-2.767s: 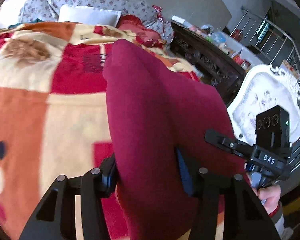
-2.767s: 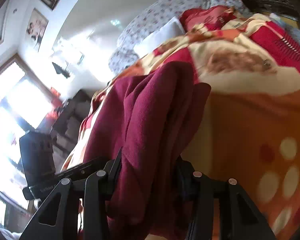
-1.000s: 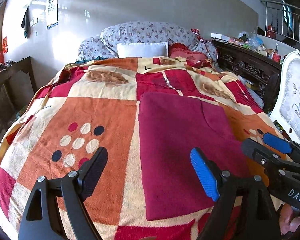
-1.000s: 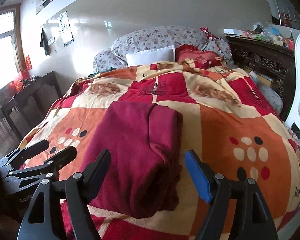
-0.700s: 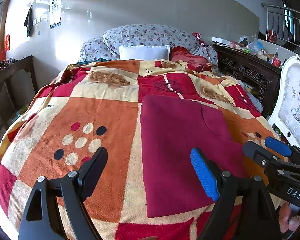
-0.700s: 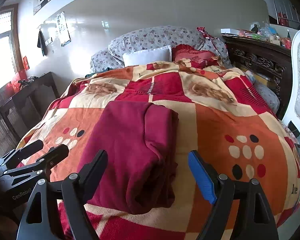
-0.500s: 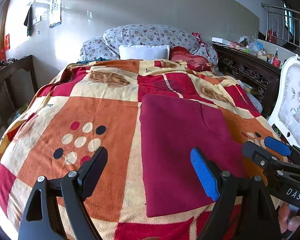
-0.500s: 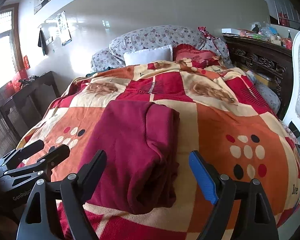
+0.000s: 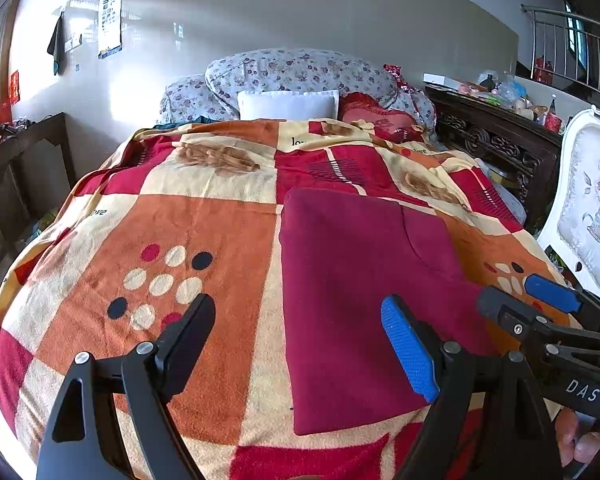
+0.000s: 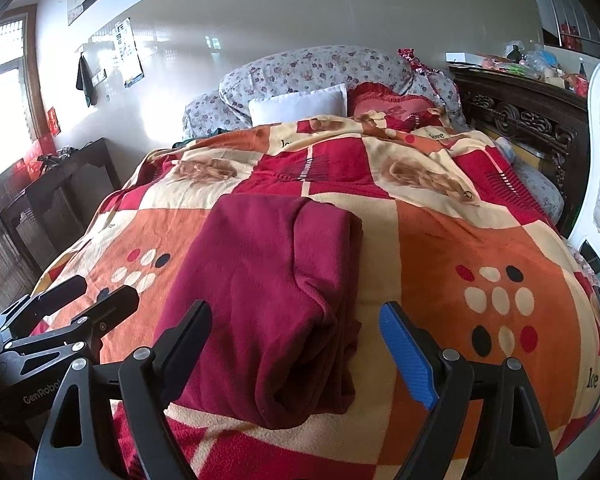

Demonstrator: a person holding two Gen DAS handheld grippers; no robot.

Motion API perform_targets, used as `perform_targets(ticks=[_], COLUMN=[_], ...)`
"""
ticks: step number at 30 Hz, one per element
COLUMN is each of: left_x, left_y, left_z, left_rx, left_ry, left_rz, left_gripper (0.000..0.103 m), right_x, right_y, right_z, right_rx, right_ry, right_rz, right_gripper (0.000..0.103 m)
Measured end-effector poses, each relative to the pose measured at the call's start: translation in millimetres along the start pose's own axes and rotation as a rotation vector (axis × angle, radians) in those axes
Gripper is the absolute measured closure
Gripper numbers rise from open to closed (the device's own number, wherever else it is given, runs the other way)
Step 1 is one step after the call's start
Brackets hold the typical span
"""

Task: Fold small clothes

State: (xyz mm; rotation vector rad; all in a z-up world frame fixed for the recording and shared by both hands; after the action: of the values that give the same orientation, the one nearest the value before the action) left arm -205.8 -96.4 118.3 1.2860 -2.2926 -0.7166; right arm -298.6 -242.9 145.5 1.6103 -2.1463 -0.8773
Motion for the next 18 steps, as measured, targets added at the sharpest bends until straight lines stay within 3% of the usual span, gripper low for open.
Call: perform_targets(ticks=[18], left_x=[1.9], left_y=[-1.1], left_z=[1.8], left_rx=[-0.006], left_ry=[-0.001], left_rz=[0.000], left_gripper=[0.019], right_x=[-2.6], right_y=[-4.8], right_z=[2.8], right_rx=[-0.008], right_ry=[0.009], right_rz=[-0.005], right_gripper=[0.013])
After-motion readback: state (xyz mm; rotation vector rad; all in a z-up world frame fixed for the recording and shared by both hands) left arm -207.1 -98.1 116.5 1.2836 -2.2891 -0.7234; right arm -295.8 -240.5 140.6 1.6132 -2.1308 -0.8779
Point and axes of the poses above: each gripper's, at about its wrist camera, not at the fingertips, and y roughly against the way its jaws point, x to its right, z to its underside, the point moved 4 cm from there along -y, roughly the way its jaws point, and after that the axes turned 1 degree about z, right-handed, at the moved point
